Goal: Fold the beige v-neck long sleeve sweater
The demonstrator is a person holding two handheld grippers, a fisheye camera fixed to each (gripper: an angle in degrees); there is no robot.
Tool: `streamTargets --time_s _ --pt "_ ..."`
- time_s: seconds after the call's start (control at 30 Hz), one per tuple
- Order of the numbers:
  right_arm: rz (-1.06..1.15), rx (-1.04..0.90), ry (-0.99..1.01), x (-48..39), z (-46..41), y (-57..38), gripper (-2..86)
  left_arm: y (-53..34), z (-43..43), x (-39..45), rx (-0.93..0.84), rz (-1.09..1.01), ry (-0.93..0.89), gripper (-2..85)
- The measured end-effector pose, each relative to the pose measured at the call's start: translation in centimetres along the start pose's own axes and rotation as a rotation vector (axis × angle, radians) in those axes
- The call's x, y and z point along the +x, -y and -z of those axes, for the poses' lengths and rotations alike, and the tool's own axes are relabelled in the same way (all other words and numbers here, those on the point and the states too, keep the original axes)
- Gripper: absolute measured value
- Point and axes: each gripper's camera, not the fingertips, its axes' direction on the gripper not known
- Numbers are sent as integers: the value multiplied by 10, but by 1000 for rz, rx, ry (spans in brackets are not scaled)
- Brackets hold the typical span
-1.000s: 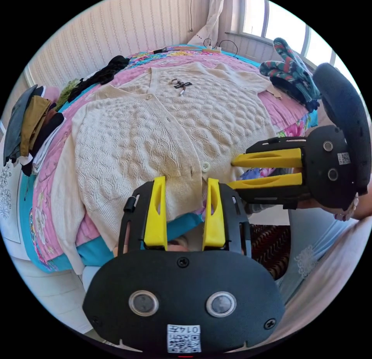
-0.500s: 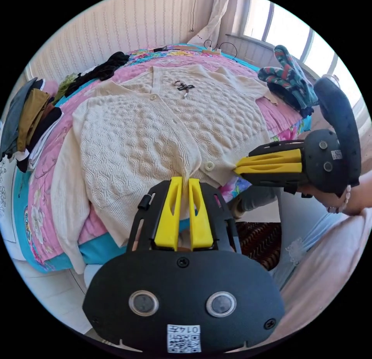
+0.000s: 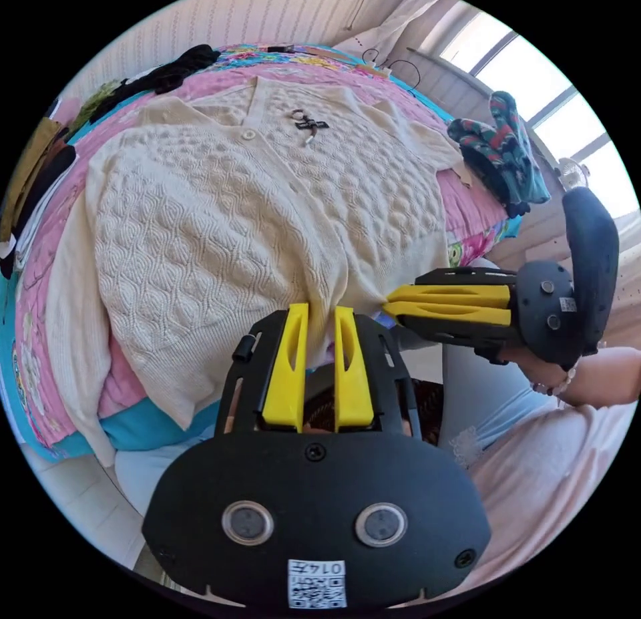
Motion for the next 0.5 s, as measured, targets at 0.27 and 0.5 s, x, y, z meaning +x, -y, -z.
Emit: streamTargets --time_s 0.27,0.5 --pt "18 71 -15 5 14 -5 33 -2 11 17 15 -70 9 61" --pt "198 154 -61 -22 15 -5 105 22 -28 17 -21 -133 127 75"
